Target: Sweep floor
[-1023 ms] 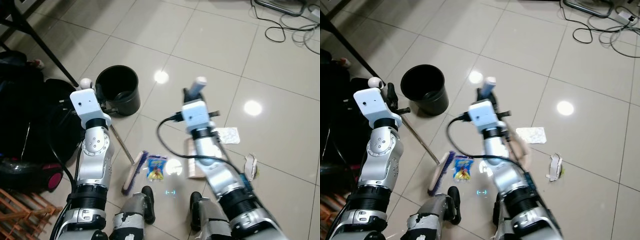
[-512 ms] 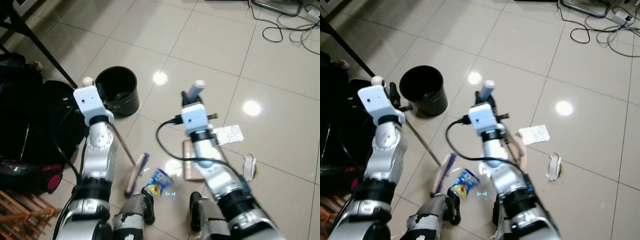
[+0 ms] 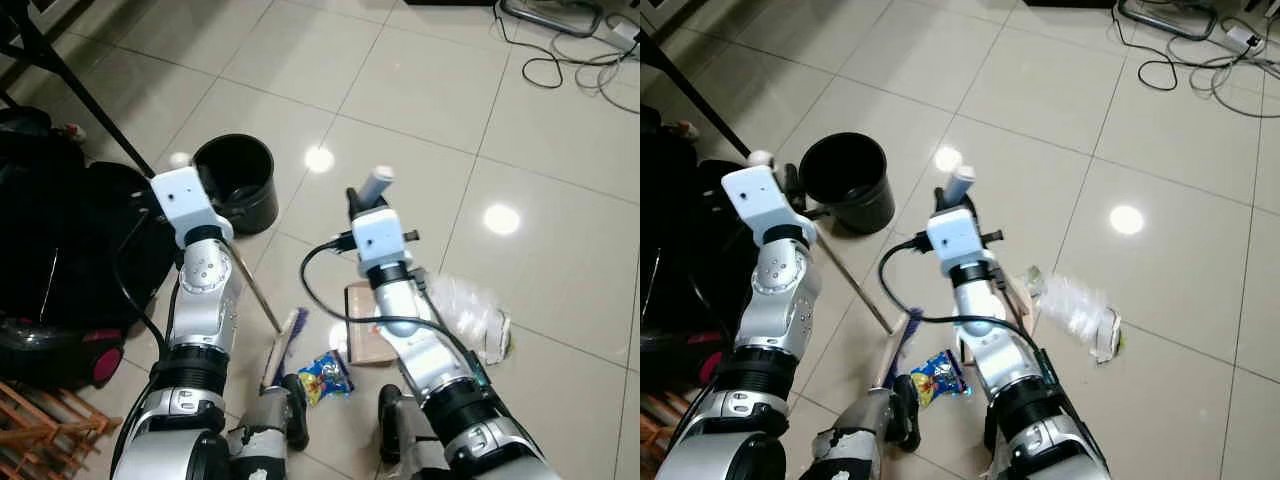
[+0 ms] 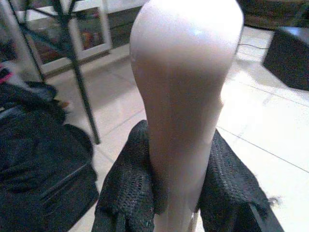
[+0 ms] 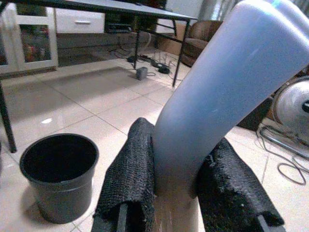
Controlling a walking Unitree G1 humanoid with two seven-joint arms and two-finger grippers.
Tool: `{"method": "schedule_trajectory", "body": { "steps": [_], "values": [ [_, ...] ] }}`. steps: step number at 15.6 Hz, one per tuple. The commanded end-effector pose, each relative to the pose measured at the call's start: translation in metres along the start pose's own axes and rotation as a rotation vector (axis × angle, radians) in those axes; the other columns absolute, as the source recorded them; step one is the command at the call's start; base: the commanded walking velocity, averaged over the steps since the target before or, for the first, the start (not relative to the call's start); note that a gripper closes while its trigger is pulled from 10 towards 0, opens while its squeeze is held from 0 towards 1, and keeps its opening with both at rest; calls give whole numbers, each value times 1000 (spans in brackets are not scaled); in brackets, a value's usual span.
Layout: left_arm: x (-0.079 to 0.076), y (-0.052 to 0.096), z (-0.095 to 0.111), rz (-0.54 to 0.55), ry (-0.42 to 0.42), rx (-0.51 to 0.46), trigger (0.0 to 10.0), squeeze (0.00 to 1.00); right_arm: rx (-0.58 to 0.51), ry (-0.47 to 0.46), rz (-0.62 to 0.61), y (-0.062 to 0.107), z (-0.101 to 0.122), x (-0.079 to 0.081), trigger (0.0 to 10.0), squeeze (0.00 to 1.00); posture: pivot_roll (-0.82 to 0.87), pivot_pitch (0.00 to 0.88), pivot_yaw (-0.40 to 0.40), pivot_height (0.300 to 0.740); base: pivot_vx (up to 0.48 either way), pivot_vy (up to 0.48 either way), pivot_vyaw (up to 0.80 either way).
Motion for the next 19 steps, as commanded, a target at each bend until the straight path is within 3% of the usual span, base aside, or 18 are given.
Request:
{"method": "schedule_trajectory", "body": {
  "steps": [1,3,4,5,8,12,14,19],
  "values": [
    [-2,3,-8,-54,-7,46,10000,0,86,-60,6,8,-13,1,10000,0,107,269,59,740,0,0,0],
    [-7,7,-1,-221,-43,87,10000,0,74,-127,-65,2,-2,-29,10000,0,82,248,53,740,0,0,0],
    [-1,10,2,-254,-67,112,10000,0,68,-147,-97,3,3,-43,10000,0,63,215,47,740,0,0,0],
    [10,15,7,-271,-94,117,10000,0,51,-155,-123,5,11,-59,10000,0,52,186,47,740,0,0,0],
    [32,32,19,-282,-91,132,10000,0,4,-126,-120,7,32,-86,10000,0,28,137,30,740,0,0,0],
    [38,48,26,-334,-147,160,10000,0,5,-104,-103,10,41,-99,10000,0,55,100,21,740,0,0,0],
    [40,58,32,-338,-173,182,10000,0,68,-79,-147,21,43,-113,10000,0,50,81,29,740,0,0,0],
    [45,54,40,-272,-177,153,10000,0,145,-98,-188,38,30,-115,10000,0,60,63,42,740,0,0,0]
  ]
}}
Point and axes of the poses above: a point about 5 cm out from each wrist's last joint towards the gripper, its own y axis pointing back from the gripper into the wrist, its own z axis along the axis of the wrist's last joint, x = y × z, the point moved 1 cm from there along -y, pointing out of the wrist towards the gripper, and after that the axes turned 13 degrees about y, right-handed, at the moved point
